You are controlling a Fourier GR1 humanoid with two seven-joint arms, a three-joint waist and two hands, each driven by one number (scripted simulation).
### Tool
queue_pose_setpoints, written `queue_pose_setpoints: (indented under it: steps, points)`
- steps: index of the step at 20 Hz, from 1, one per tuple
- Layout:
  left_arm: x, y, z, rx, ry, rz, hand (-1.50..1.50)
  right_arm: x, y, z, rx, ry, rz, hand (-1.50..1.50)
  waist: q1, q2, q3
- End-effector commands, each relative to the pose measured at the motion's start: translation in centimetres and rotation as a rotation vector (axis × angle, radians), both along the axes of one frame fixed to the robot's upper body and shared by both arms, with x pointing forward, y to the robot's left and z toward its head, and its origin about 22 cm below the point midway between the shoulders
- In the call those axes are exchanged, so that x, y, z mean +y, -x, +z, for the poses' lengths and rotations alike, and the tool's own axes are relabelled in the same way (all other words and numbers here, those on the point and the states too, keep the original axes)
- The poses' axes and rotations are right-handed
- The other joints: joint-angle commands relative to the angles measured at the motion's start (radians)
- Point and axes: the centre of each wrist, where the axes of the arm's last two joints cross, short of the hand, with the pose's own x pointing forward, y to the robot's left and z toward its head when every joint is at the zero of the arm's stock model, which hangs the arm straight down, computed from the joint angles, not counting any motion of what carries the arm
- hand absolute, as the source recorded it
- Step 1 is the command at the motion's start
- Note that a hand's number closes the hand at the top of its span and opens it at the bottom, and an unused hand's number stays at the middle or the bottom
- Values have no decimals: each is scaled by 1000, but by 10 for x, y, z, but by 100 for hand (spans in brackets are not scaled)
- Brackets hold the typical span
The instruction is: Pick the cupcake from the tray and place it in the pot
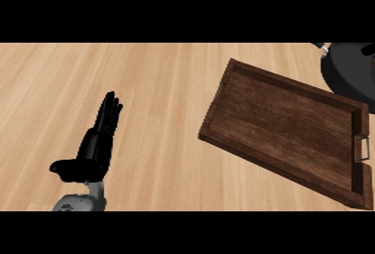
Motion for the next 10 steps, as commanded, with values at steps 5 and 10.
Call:
queue_pose_setpoints:
  steps: [5,10]
  points:
    - [2,-2,-3,-2,7,12,0,-33,19,-39,-38,-182,-114,150,-8,1,1]
    - [2,8,-3,-21,-9,20,0,-47,31,-62,17,-362,-225,150,-12,-5,1]
